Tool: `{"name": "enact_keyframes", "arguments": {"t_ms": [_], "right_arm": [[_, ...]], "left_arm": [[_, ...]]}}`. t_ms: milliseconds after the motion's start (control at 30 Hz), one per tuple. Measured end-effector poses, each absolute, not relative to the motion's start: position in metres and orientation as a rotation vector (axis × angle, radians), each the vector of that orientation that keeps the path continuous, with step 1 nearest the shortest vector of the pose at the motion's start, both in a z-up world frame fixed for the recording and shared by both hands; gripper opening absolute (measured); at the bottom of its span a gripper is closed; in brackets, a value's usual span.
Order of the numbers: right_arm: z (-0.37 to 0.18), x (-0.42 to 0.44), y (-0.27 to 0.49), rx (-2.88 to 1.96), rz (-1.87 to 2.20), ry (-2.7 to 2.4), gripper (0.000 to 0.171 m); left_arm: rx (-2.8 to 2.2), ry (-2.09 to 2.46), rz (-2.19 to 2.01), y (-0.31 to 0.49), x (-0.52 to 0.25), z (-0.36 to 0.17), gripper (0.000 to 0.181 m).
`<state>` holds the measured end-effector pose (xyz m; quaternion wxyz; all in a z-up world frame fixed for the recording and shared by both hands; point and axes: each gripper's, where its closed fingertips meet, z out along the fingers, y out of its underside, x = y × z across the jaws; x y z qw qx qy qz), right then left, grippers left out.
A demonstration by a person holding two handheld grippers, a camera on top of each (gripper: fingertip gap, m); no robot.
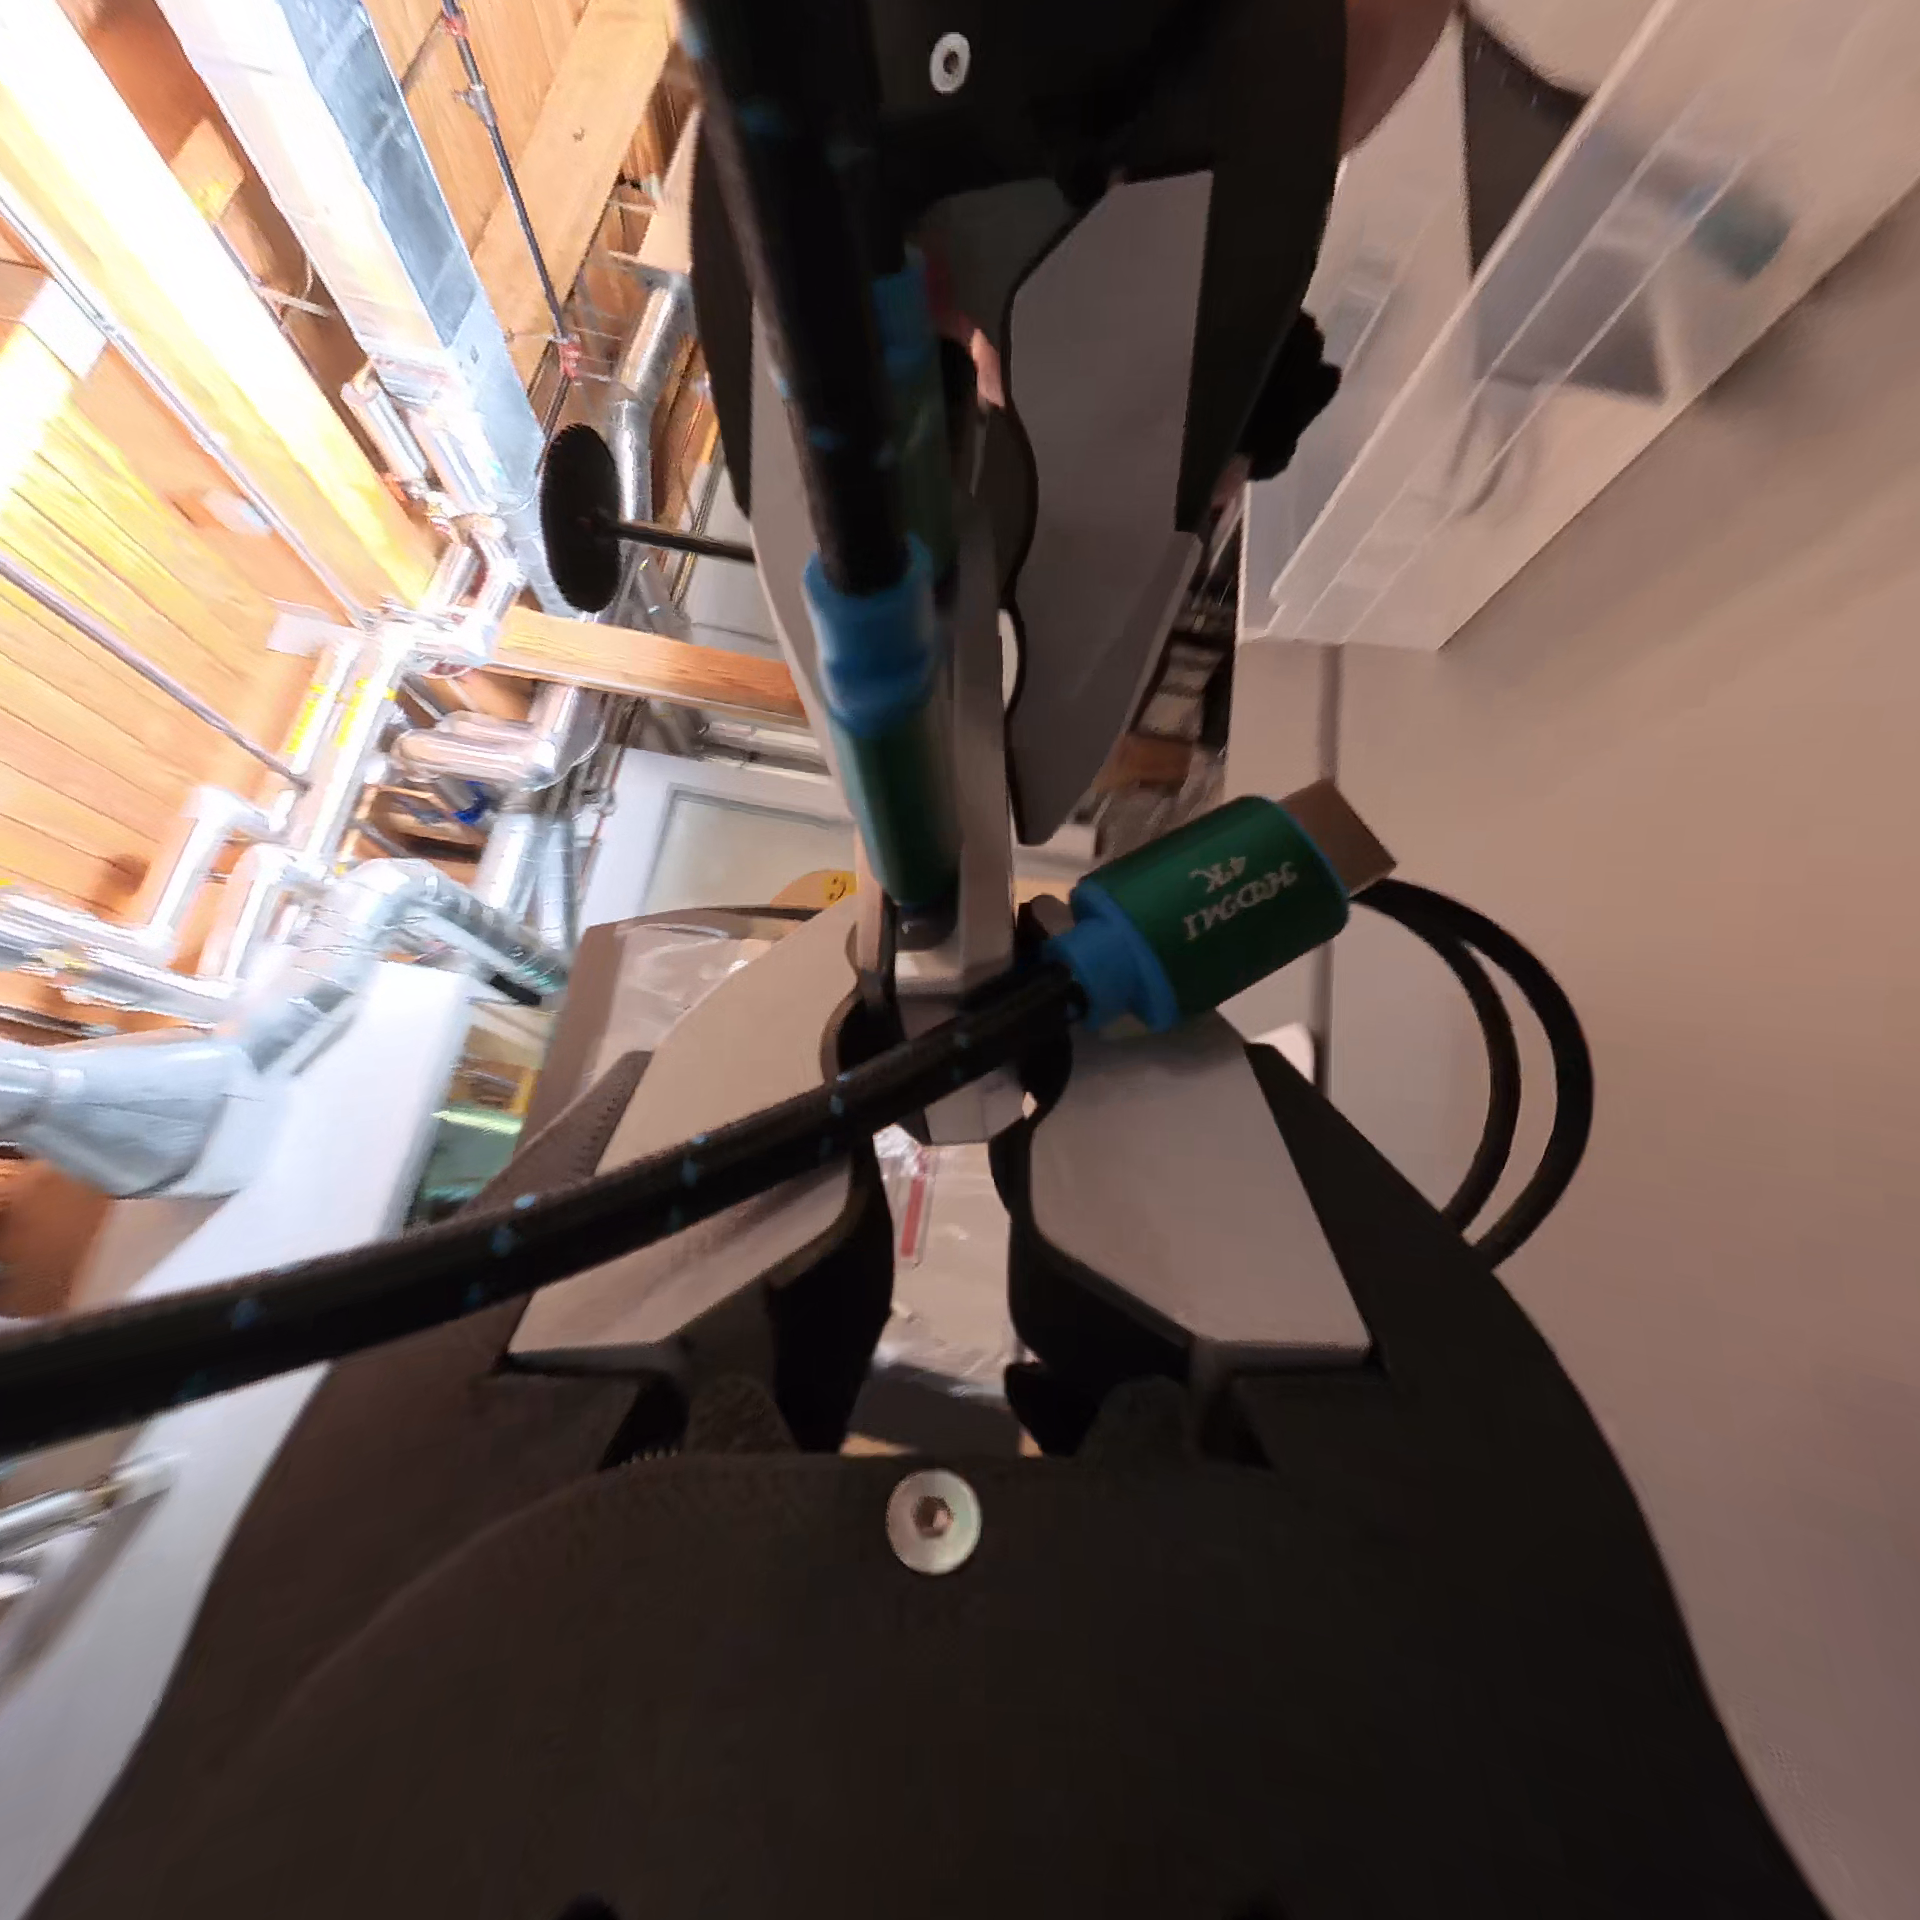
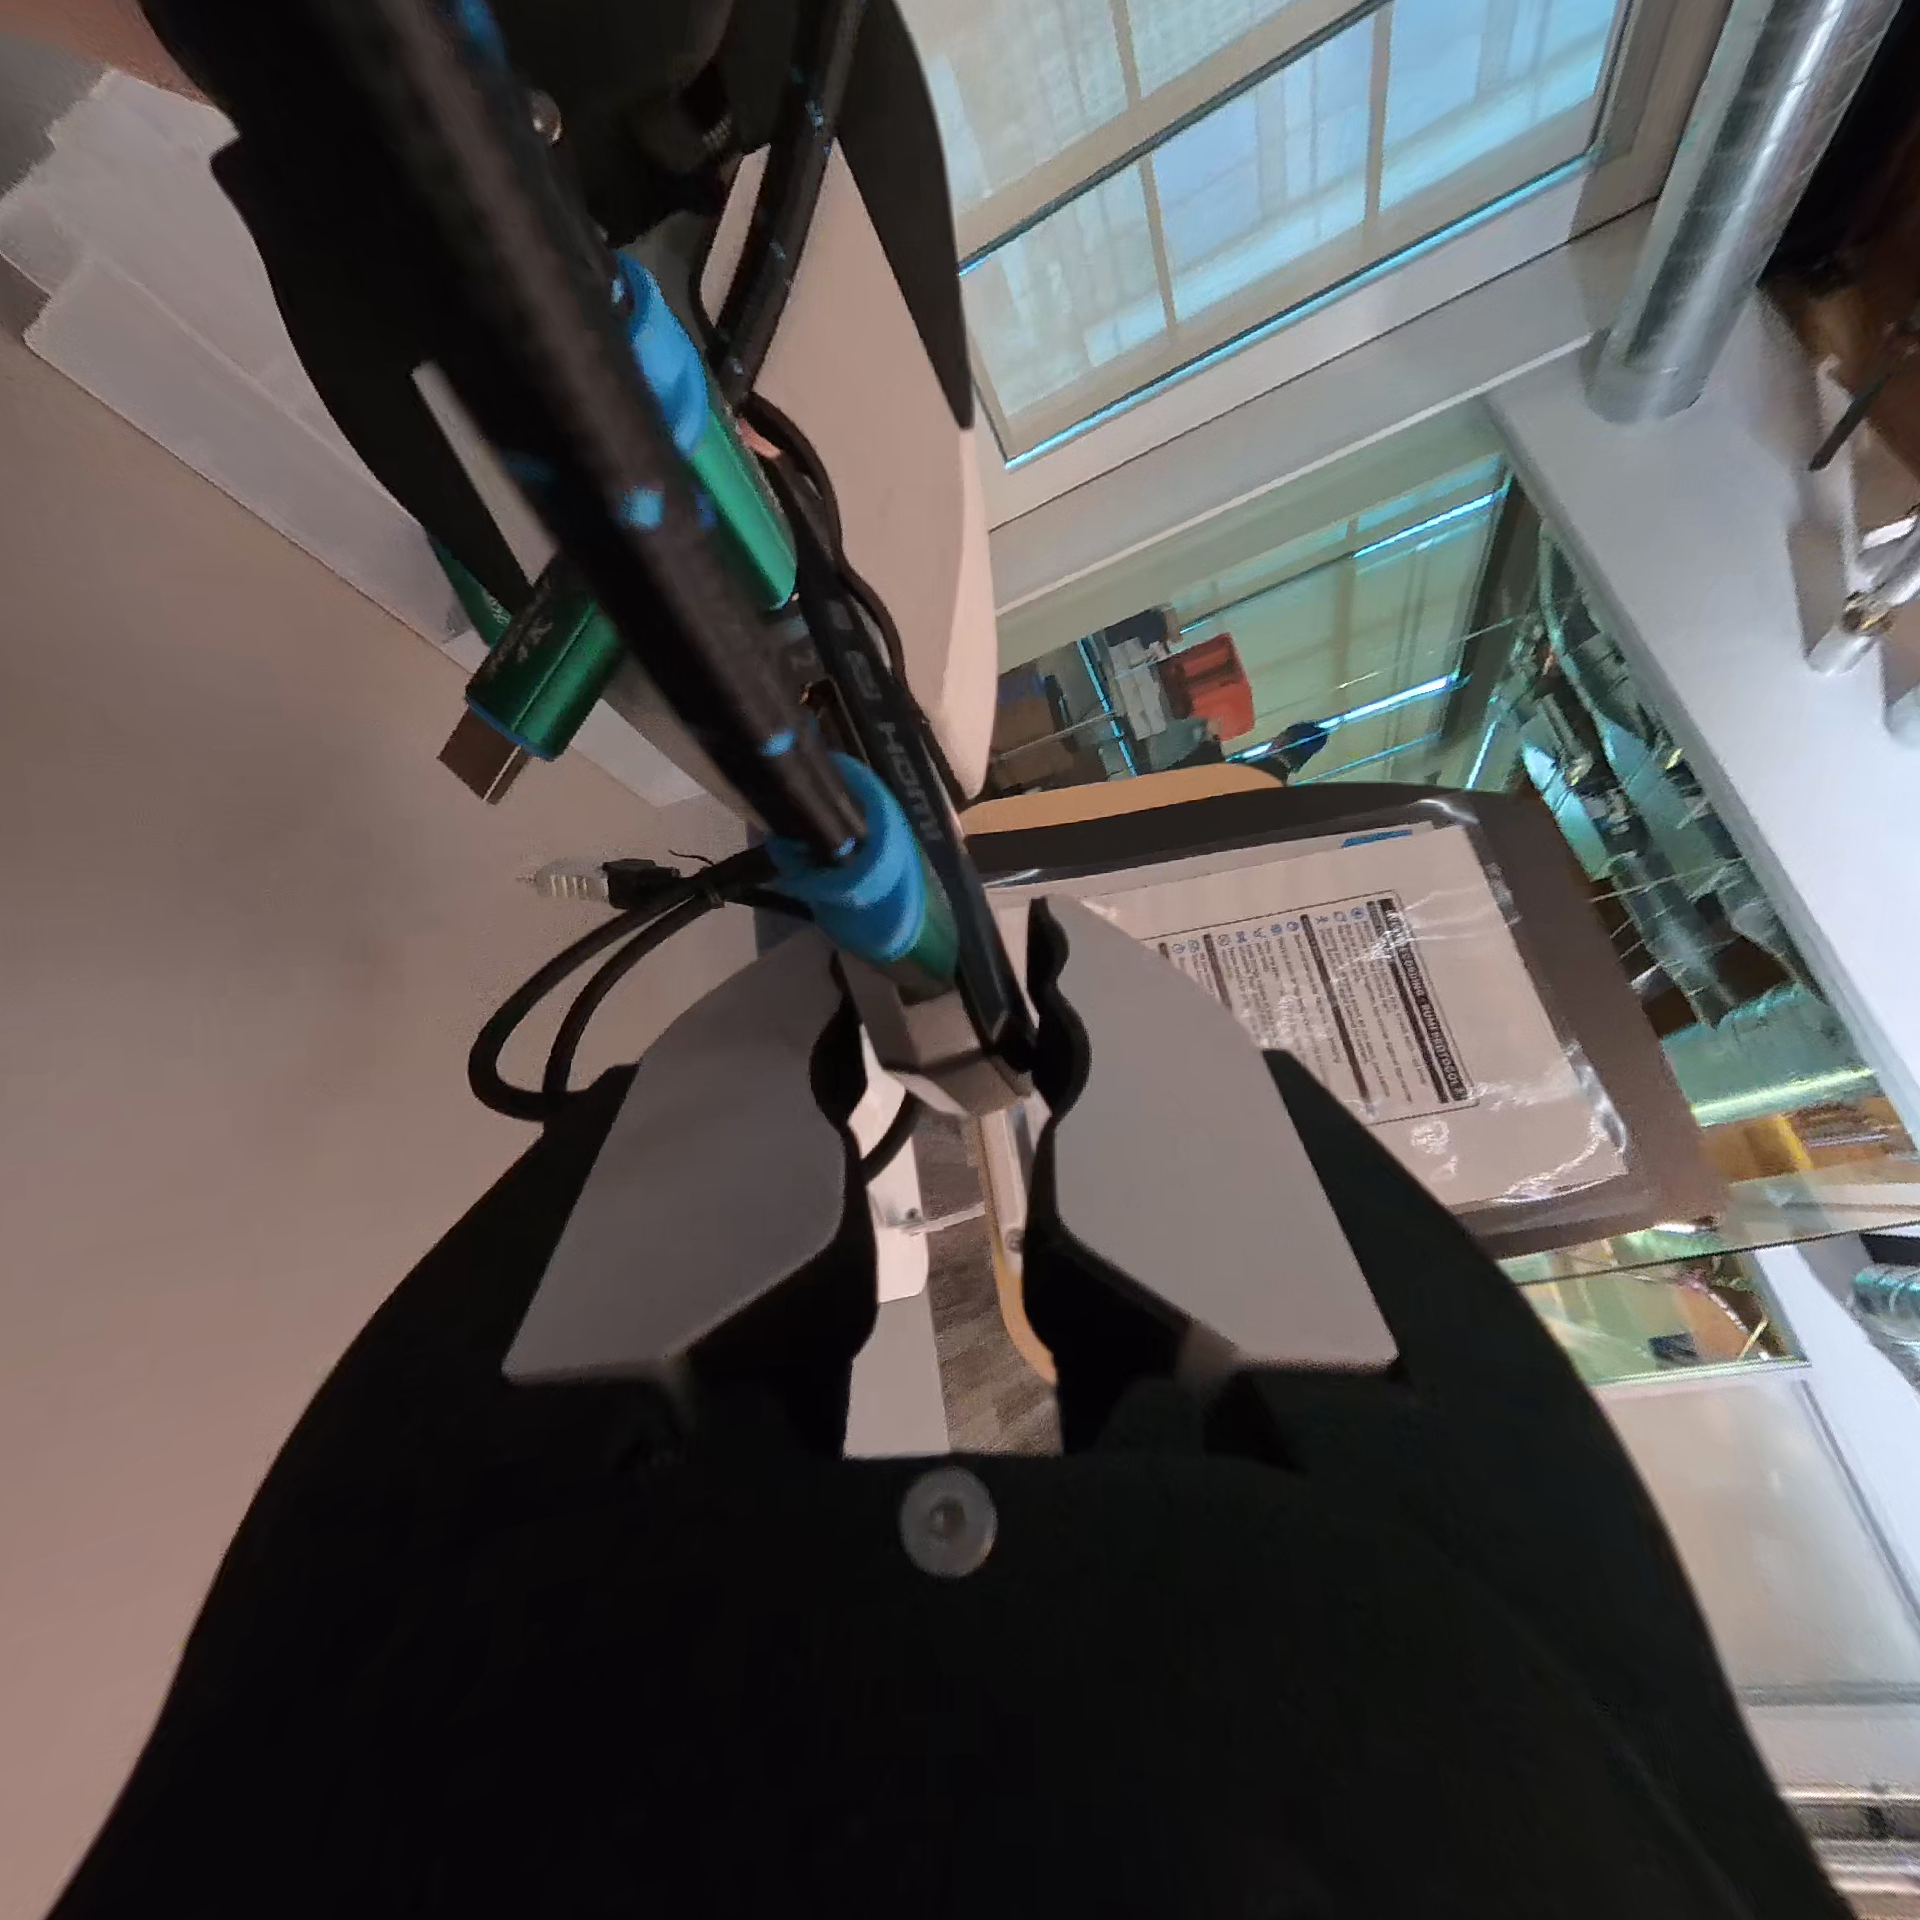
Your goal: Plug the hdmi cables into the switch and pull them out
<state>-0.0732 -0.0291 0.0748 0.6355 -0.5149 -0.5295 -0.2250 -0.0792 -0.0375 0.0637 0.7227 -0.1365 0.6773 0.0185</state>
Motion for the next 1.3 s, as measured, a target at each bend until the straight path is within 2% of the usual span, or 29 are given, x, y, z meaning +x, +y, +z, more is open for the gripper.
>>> {"name": "enact_keyframes", "arguments": {"t_ms": [267, 500, 667, 900, 1033, 1300], "right_arm": [[0.07, -0.056, -0.026, -1.141, -0.539, -1.212, 0.032], [0.064, -0.059, -0.029, -1.149, -0.657, -1.291, 0.023], [0.071, -0.067, -0.036, -1.035, -0.419, -1.237, 0.023], [0.084, -0.082, -0.047, -0.922, -0.288, -1.178, 0.023], [0.086, -0.092, -0.053, -0.889, -0.224, -1.183, 0.024], [0.069, -0.079, -0.032, -1.02, -0.2, -1.147, 0.026]], "left_arm": [[-0.396, 1.568, 0.078, -0.025, -0.076, 0.054, 0.022], [-0.38, 1.573, 0.082, -0.03, -0.078, 0.054, 0.022], [-0.359, 1.54, -0.063, -0.051, -0.082, 0.069, 0.027], [-0.242, 1.464, -0.101, -0.062, -0.09, 0.083, 0.031], [-0.236, 1.488, -0.166, -0.069, -0.093, 0.082, 0.03], [-0.269, 1.543, 0.012, -0.055, -0.08, 0.064, 0.023]]}}
